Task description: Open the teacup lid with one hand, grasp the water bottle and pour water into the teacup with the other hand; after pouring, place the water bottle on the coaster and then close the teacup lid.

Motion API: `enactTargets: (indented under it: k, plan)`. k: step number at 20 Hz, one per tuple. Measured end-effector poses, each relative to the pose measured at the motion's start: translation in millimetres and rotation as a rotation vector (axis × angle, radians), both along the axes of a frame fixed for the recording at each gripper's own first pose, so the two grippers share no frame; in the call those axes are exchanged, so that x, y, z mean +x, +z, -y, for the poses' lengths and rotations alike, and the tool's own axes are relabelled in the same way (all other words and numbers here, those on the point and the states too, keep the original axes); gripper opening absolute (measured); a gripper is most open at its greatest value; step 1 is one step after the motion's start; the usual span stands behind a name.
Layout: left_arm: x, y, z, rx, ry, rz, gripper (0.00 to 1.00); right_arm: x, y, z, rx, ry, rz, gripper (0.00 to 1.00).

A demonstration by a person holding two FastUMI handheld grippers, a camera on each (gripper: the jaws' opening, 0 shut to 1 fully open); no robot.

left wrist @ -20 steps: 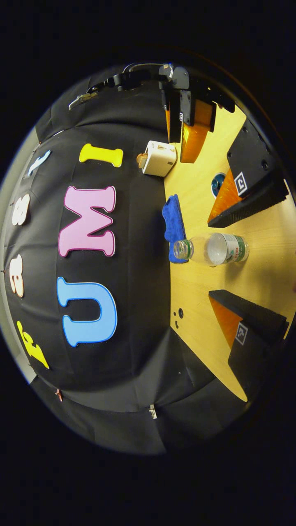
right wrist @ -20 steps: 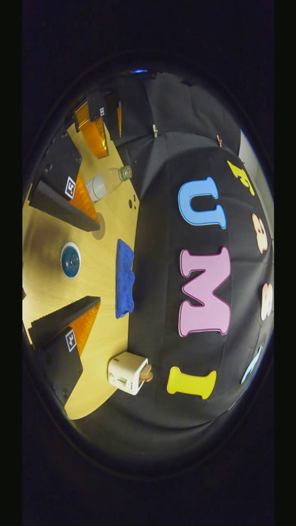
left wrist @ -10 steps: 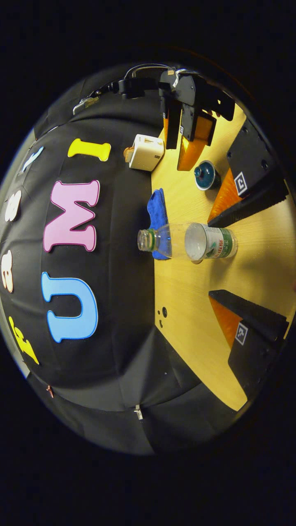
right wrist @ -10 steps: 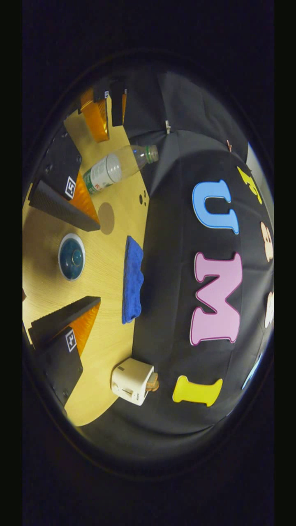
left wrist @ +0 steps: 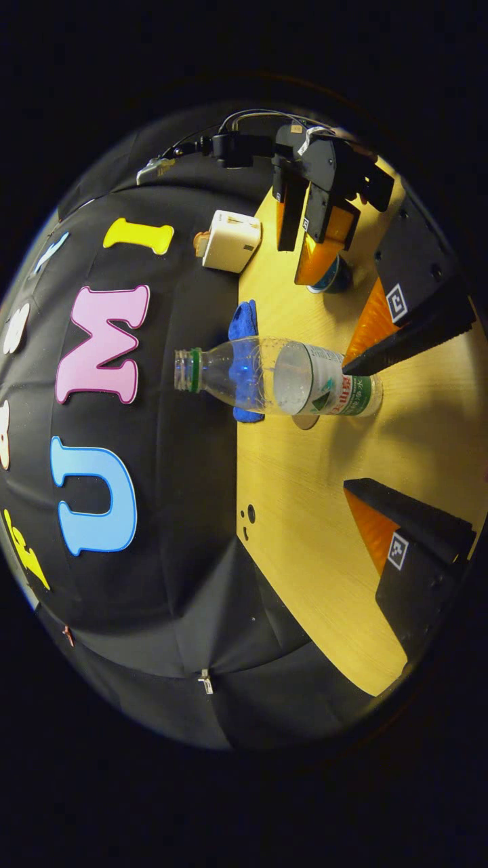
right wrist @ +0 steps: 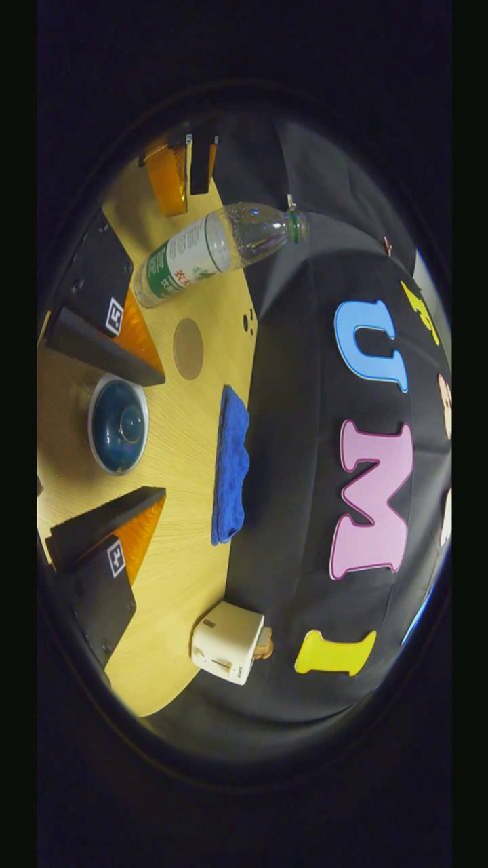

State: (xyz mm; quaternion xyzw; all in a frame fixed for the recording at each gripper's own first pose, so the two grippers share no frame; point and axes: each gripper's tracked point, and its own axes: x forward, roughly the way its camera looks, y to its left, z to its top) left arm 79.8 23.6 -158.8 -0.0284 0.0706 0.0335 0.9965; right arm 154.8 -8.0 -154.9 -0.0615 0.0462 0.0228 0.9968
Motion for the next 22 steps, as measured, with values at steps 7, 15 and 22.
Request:
enactTargets:
  k: [7, 15, 22]
  plan:
    - [-0.2, -8.4, -0.1, -0.003, 0.007, -0.019, 0.96, 2.2, -7.0, -7.9, -0.042, 0.023, -0.002, 0.62]
    - [-1.5, -7.5, -0.4, -0.002, 0.017, -0.006, 0.96, 4.9, -7.8, -8.3, -0.022, 0.022, -0.046, 0.35]
    - [-1.6, -6.5, 1.6, 0.001, 0.004, 0.008, 0.96, 4.5, -3.8, -7.6, -0.006, 0.043, -0.065, 0.33]
